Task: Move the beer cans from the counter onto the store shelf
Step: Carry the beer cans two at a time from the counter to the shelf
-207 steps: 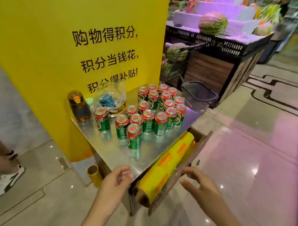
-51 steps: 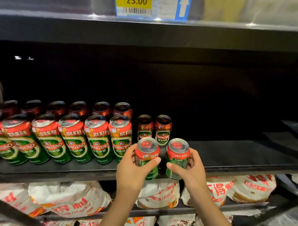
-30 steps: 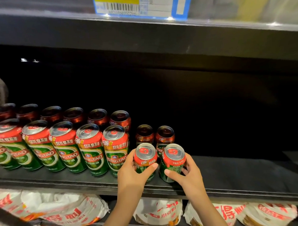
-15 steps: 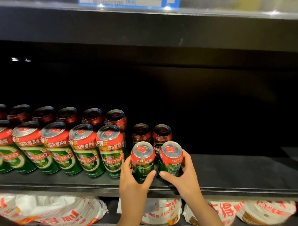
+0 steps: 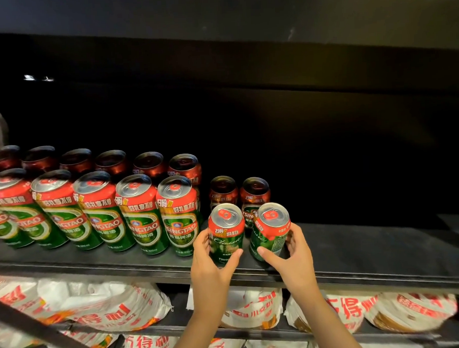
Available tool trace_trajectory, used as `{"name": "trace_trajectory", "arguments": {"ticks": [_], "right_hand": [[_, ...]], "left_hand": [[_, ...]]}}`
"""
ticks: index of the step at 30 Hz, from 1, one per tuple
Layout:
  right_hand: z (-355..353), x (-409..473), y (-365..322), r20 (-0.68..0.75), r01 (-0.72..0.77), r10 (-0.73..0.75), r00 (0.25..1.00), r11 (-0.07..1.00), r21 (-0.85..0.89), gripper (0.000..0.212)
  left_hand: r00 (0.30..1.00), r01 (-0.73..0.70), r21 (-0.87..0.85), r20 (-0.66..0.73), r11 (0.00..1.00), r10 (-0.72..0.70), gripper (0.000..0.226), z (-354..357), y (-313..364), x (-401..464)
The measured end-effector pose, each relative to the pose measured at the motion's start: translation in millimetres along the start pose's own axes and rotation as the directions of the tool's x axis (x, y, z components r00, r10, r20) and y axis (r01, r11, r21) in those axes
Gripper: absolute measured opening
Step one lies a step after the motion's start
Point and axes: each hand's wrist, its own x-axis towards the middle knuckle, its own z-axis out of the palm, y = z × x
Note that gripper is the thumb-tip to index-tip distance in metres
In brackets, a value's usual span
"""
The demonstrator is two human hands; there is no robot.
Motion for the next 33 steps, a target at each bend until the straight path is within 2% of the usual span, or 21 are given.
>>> {"name": "trace_trajectory", "arguments": {"ticks": [5, 8, 13, 17, 20, 25, 29, 33], "right_hand": [[1.5, -2.2, -2.3, 0.004, 0.004, -0.004, 1.0, 1.0, -0.007, 0.067], [5.8, -1.4, -3.0, -0.009, -0.016, 0.016, 1.0, 0.999, -0.03, 0.079], [6.6, 0.0, 0.2, -0.046, -0.03, 0.028, 0.999, 0.999, -0.043, 0.079], [1.2, -0.4, -0.7, 0.002, -0.028, 0.028, 1.0, 0.999, -0.028, 0.074], [2.3, -0.7, -1.8, 0.026, -0.036, 0.037, 0.999, 0.999, -0.026, 0.074], [9.5, 0.9, -1.2, -0.031, -0.049, 0.049, 0.998, 0.999, -0.02, 0.083], [8.9, 1.1, 0.1, -0.045, -0.043, 0.041, 0.998, 0.999, -0.027, 0.075], [3.8, 0.0, -1.9, 0.003, -0.025, 0.026, 1.0, 0.998, -0.058, 0.071]], "left_hand": [[0.996, -0.087, 0.074, -0.025, 0.993, 0.089, 0.068, -1.2, -7.8, -0.6], [0.993, -0.112, 0.116, -0.03, 0.987, 0.116, 0.068, -1.7, -6.8, -0.2], [0.997, -0.081, 0.136, 0.027, 0.987, 0.078, 0.073, -3.1, -7.4, 0.5], [0.998, 0.012, 0.117, 0.056, 0.993, -0.019, 0.08, -2.6, -8.2, -1.0], [0.995, 0.026, 0.12, 0.093, 0.992, -0.037, 0.074, -2.2, -9.8, -2.5], [0.999, -0.01, 0.144, 0.032, 0.989, 0.005, 0.071, 1.2, -1.1, -1.4], [0.999, 0.027, 0.119, -0.029, 0.993, -0.024, 0.071, 5.4, 0.9, -1.3], [0.996, 0.082, 0.064, 0.03, 0.995, -0.084, 0.074, 3.1, -0.7, -2.0]]}}
